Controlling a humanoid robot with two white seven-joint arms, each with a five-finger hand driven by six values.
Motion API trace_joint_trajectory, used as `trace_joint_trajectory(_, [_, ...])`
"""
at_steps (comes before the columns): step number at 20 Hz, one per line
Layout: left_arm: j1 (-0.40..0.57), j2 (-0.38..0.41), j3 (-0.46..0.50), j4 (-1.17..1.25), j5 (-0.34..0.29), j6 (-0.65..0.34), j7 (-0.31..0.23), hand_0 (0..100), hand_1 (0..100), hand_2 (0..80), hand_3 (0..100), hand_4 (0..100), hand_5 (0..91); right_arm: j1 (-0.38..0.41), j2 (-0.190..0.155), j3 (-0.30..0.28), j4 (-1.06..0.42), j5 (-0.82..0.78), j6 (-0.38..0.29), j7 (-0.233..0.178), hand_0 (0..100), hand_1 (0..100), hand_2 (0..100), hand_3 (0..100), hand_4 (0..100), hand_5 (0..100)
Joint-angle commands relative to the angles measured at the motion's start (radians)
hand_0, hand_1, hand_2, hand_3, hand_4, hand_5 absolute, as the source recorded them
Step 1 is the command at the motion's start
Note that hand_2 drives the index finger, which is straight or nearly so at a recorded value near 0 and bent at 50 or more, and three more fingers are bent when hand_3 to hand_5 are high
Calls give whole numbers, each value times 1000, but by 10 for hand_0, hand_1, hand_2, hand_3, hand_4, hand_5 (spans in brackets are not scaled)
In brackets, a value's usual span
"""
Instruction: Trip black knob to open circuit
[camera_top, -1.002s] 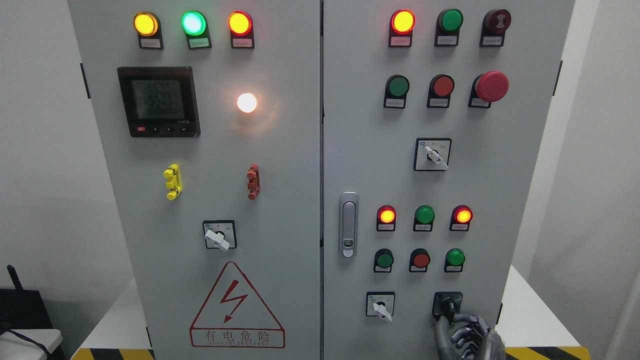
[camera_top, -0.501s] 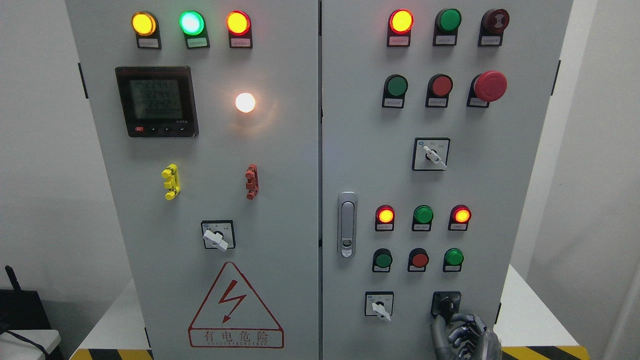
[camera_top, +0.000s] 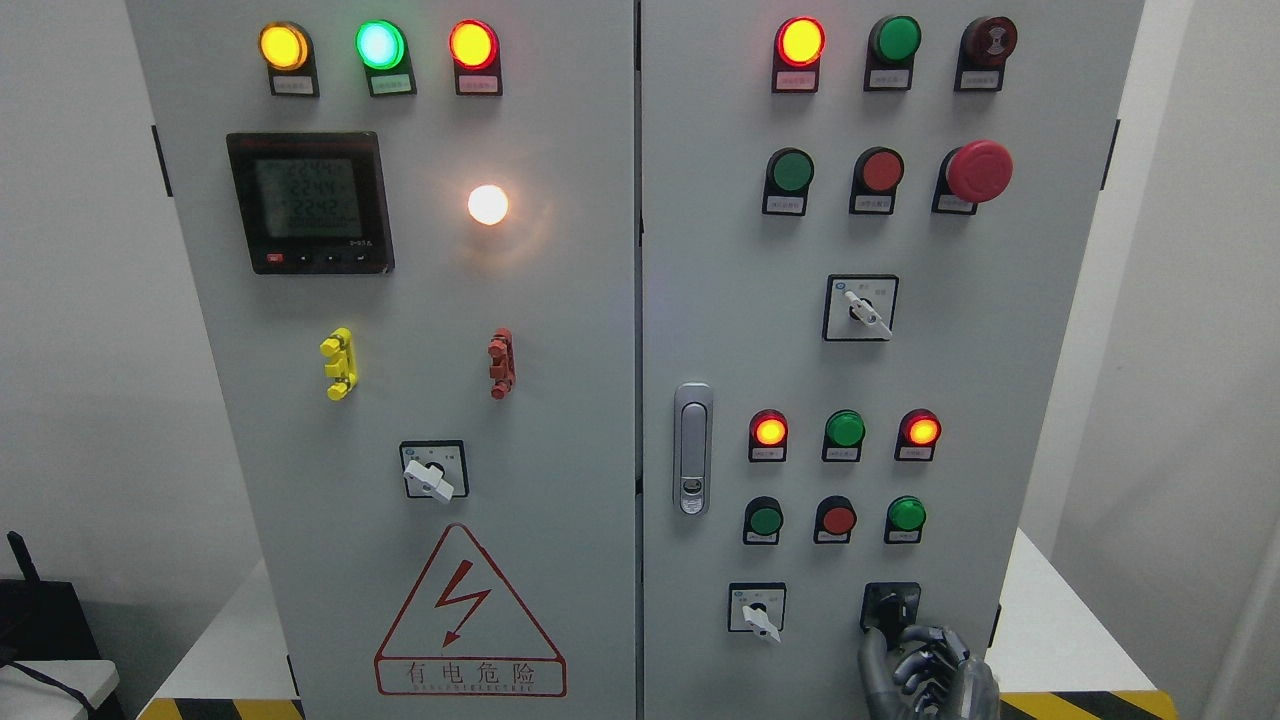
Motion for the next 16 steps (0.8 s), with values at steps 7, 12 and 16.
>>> trace_joint_trajectory(7, [-8,0,0,0,-32,0,1,120,389,0,0,0,0,-1,7,1,-2,-36,-4,2,454,734,578,909,935,958])
trace_joint_trajectory(12, [-8,0,0,0,-32,0,1,120,389,0,0,0,0,1,6,9,-3,-64,-3,2,447,727,582,915,937,958])
trace_joint_trajectory(16, [-8,0,0,0,-34,0,1,120,389,0,0,0,0,-1,6,9,-3,-65,-3,2,442,725,585,918,937,958])
